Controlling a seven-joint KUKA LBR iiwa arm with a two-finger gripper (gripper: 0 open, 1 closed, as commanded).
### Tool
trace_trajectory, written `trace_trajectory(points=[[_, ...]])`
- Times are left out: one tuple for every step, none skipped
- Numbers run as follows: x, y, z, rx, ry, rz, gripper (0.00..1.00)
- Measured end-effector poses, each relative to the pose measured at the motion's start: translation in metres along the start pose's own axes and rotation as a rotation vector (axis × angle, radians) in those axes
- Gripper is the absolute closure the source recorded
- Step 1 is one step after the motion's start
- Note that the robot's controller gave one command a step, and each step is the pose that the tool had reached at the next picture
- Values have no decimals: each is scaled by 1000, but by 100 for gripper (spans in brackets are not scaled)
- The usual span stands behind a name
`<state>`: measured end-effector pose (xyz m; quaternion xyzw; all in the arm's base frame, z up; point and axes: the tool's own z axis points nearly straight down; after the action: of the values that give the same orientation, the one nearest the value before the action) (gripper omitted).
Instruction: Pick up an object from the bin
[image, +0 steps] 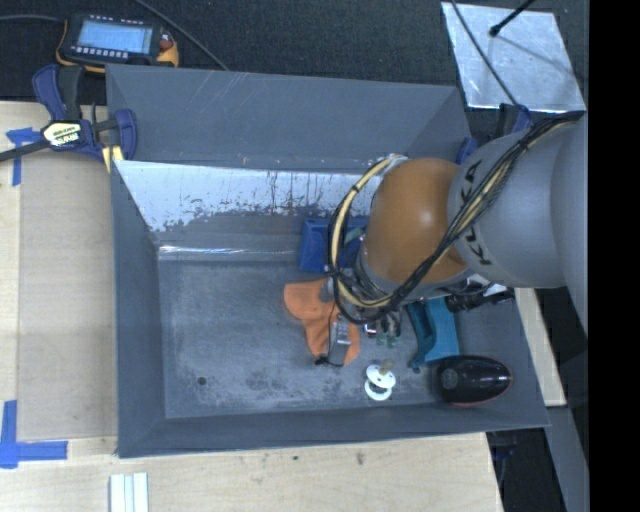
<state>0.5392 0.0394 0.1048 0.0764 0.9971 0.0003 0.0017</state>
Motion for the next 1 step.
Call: trace_trajectory(points=[[-82,-32,32,0,0,179,100]])
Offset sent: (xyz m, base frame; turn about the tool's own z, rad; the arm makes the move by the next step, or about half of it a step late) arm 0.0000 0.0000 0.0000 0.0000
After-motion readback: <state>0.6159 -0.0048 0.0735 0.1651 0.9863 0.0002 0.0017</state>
